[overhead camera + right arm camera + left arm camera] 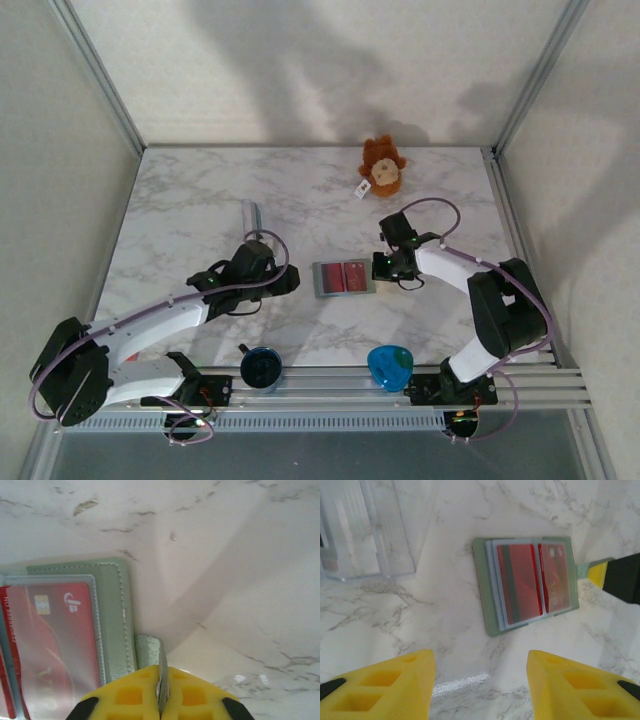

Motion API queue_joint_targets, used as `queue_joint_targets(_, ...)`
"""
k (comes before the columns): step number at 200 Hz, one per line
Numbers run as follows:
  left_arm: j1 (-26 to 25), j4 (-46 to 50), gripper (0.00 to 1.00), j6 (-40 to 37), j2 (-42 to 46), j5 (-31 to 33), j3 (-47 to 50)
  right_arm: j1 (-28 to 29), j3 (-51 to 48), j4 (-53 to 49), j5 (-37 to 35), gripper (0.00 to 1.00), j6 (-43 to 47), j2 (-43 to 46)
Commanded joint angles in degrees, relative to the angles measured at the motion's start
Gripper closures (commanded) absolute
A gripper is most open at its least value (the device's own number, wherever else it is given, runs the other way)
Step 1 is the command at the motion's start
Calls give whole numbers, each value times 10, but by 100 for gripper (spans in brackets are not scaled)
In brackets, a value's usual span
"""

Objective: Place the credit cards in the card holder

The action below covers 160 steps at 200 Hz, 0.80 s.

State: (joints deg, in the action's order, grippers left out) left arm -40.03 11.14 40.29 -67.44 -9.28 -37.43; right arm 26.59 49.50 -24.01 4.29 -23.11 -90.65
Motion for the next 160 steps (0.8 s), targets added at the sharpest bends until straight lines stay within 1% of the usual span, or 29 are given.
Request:
queue_joint_targets(1,2,-32,49,4,-14,-32,6,19,3,18,38,100,12,-10)
queue_joint_targets(21,2,-47,48,6,-28,-35,8,36,9,23,73,100,6,-15)
queue_joint_targets(50,2,-50,49,0,-75,-33,1,59,-2,35,109,100,-21,-6)
queue_joint_targets(76,2,-72,49,4,-100,-39,20,59,-8,8,112,100,-21,15)
queue_joint_targets(97,0,-77,49,6,-123,-51,18,58,-21,-1,126,100,-21,31)
queue_joint_targets(131,0,-88,49,8,-149,-29,19,57,-33,-15,116,100,-14,44)
queue_joint_targets(160,1,-102,48,6,-187,-49,12,50,-38,-13,117,100,-7,43)
